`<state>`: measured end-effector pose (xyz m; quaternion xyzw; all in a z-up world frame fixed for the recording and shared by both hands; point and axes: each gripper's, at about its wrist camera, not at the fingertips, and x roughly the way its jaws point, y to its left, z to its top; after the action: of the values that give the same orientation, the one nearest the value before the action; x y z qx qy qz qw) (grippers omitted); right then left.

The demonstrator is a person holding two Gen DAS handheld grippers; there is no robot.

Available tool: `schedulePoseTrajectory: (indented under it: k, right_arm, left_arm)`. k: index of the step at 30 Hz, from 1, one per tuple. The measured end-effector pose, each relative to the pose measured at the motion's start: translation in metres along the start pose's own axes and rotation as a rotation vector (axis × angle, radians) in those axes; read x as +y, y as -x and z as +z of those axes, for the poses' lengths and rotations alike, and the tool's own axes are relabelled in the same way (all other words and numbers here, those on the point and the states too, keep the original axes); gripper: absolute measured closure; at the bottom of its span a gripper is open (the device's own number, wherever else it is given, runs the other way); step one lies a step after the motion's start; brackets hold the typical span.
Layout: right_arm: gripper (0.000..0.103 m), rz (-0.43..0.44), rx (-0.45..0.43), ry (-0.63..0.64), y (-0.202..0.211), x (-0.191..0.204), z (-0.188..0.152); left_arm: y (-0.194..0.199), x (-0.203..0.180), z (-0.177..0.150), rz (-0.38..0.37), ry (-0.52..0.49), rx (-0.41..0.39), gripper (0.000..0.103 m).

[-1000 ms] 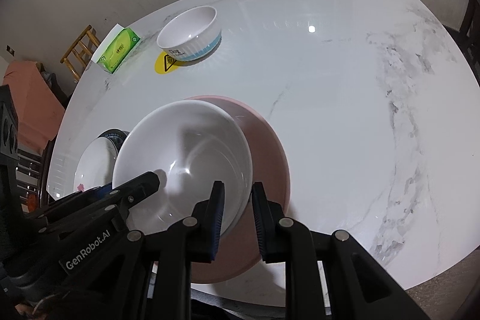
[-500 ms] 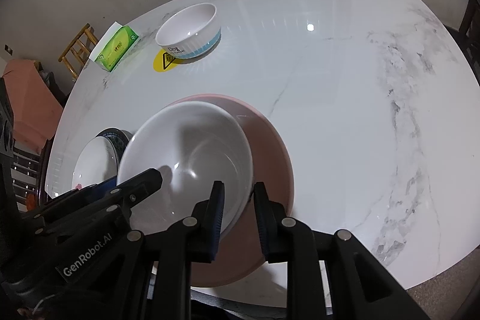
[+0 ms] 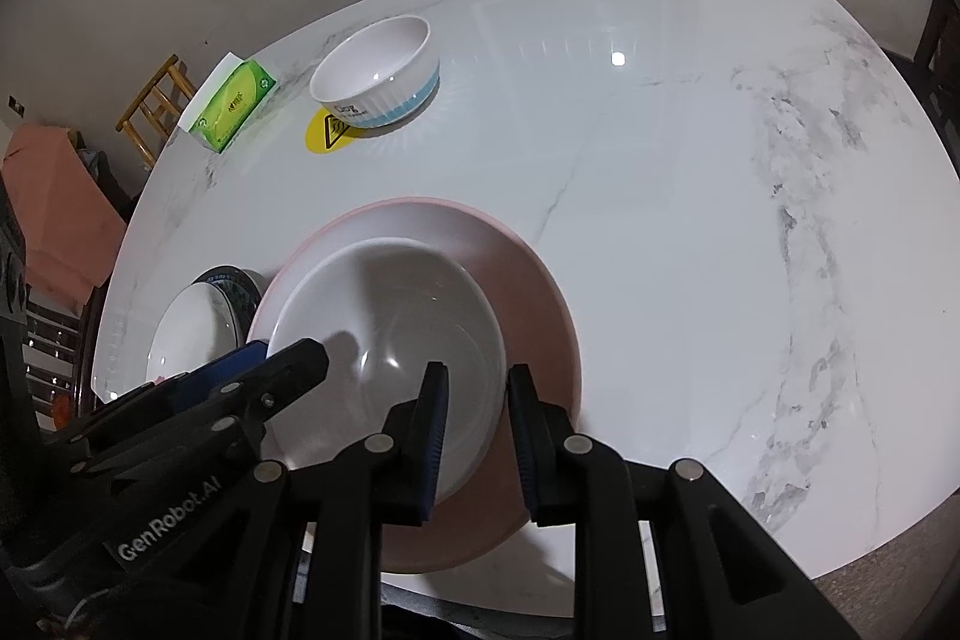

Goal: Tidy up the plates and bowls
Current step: 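Open both grippers and pull them off the 'Rabbit' bowl rim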

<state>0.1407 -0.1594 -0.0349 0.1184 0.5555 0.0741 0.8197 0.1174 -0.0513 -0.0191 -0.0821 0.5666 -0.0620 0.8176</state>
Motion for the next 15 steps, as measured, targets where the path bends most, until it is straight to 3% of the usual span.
schedulePoseTrajectory:
  k: [15]
  right_arm:
    - [0.081, -0.003, -0.036, 0.005, 0.014, -0.002, 0.006]
  left_arm:
    - [0.013, 0.003, 0.004, -0.027, 0.001, -0.045, 0.071]
